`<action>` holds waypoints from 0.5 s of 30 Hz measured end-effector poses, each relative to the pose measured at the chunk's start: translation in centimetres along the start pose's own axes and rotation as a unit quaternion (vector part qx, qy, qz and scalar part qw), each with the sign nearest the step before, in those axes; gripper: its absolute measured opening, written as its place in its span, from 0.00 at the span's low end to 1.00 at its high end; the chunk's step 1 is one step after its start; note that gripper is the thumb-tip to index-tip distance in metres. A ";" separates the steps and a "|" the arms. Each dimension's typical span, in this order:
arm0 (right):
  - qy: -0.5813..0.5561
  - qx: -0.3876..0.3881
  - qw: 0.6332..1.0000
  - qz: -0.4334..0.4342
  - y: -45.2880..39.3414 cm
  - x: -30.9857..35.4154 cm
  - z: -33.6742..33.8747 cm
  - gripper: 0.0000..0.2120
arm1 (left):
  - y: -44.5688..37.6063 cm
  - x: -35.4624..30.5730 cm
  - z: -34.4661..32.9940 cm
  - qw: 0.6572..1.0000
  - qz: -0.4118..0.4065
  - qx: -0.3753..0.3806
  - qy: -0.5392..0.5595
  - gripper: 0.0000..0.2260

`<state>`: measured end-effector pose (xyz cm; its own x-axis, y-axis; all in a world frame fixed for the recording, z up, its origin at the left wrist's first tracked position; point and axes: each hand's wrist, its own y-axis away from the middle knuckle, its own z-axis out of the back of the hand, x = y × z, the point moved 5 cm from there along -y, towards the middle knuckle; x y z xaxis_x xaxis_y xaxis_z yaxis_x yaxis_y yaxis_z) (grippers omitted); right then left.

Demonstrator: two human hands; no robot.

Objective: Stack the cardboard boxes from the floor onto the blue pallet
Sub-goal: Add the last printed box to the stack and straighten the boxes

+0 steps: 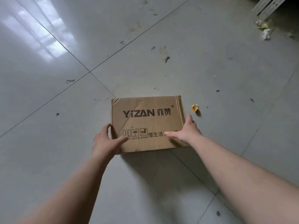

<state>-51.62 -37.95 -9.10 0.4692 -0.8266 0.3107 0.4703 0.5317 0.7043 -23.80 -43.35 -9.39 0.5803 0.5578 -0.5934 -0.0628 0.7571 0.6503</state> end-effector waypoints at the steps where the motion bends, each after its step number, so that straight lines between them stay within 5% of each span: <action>1: -0.003 0.006 1.000 -0.008 -0.8 -0.3 -0.4 0.60 | -0.6 0.2 -0.6 1.000 0.011 0.006 0.026 0.35; 9: -0.097 0.024 0.995 -0.012 -1.0 -2.1 -1.2 0.56 | 0.5 0.5 -2.3 0.994 0.050 0.041 0.084 0.32; 15: -0.190 -0.025 0.981 0.015 3.7 -1.7 5.7 0.55 | 4.5 -7.2 -0.6 0.995 -0.037 0.053 0.074 0.33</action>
<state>-54.92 -35.65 -3.36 0.1757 -0.8142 0.5533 0.5010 0.5578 0.6617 -28.72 -43.78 -2.44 0.4537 0.5524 -0.6993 0.0654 0.7620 0.6443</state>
